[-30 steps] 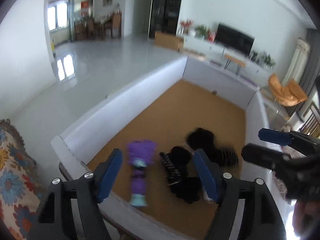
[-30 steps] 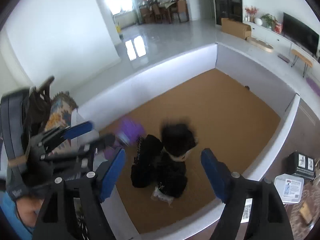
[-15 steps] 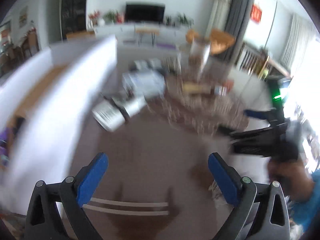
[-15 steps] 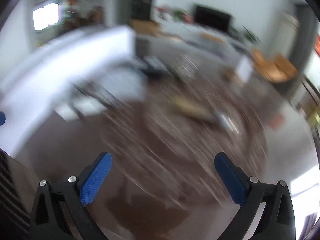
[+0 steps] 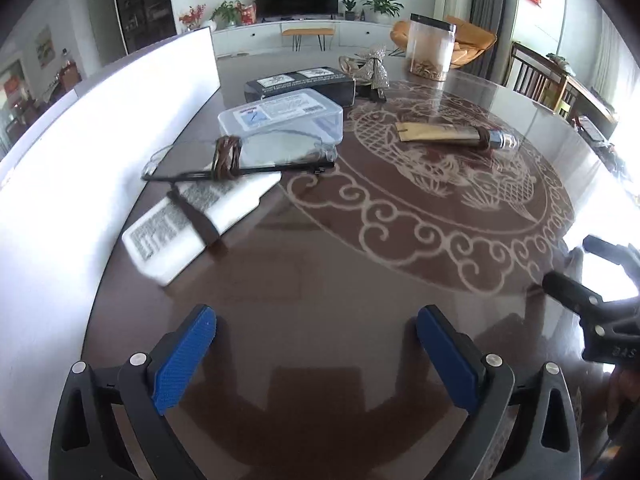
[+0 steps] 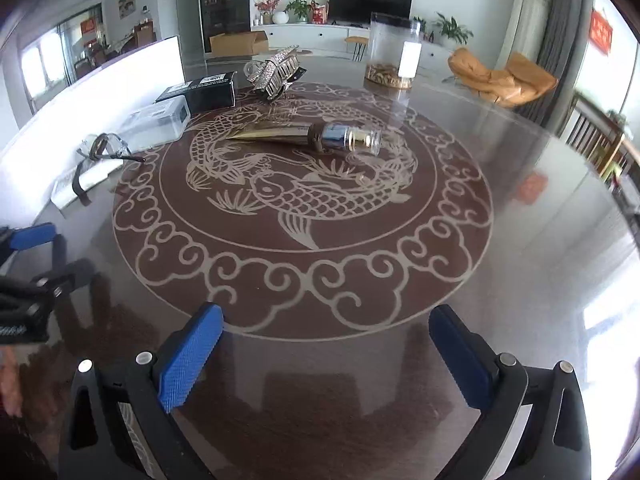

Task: Organize objects

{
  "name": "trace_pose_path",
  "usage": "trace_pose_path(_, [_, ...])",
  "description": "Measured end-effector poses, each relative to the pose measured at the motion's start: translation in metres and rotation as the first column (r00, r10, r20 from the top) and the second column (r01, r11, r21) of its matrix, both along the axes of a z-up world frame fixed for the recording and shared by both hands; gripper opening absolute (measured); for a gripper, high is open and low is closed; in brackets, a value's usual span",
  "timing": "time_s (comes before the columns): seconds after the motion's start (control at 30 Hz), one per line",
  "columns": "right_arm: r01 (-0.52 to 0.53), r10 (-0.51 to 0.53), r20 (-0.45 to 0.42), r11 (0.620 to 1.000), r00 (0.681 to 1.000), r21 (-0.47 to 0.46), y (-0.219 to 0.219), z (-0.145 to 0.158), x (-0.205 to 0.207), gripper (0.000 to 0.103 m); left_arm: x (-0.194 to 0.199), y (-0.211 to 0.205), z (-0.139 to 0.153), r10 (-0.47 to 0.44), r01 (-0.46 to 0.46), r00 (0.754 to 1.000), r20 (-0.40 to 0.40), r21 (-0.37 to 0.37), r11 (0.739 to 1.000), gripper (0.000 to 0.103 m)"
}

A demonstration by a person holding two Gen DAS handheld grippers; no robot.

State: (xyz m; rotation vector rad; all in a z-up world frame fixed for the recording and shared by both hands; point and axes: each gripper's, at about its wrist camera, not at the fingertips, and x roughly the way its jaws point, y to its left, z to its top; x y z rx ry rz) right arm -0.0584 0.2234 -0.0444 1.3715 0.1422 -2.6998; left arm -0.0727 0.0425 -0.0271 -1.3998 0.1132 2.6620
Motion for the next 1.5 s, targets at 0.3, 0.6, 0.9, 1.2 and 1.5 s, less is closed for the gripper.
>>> trace_pose_path(0.3, [0.007,-0.007,0.009,1.000,1.000,-0.016,0.0000,0.0006,0.0048,0.103,0.0018,-0.0027,-0.0002,-0.011,0.011,1.000,0.001,0.009,1.000,0.103])
trace_pose_path(0.6, [0.007,-0.007,0.009,1.000,1.000,-0.015,0.0002,0.0011,0.0056,0.103,0.0020,-0.0028,0.0006,-0.010,0.010,1.000,0.002,0.010,1.000,0.103])
trace_pose_path(0.9, [0.008,-0.007,0.009,1.000,1.000,-0.015,0.0001,0.0015,0.0057,0.103,0.0061,-0.0032,0.0010,-0.005,0.005,1.000,-0.003,0.004,1.000,0.103])
trace_pose_path(1.2, [0.023,-0.023,0.010,1.000,1.000,-0.015,0.0014,0.0026,0.0029,0.103,0.0064,-0.0032,0.0001,-0.004,0.004,1.000,-0.004,0.005,1.000,0.103])
trace_pose_path(1.5, [0.057,-0.057,0.010,0.998,0.998,-0.018,0.0049,0.0028,0.0009,0.103,0.0065,-0.0028,0.0001,-0.003,0.003,1.000,-0.004,0.007,1.000,0.103])
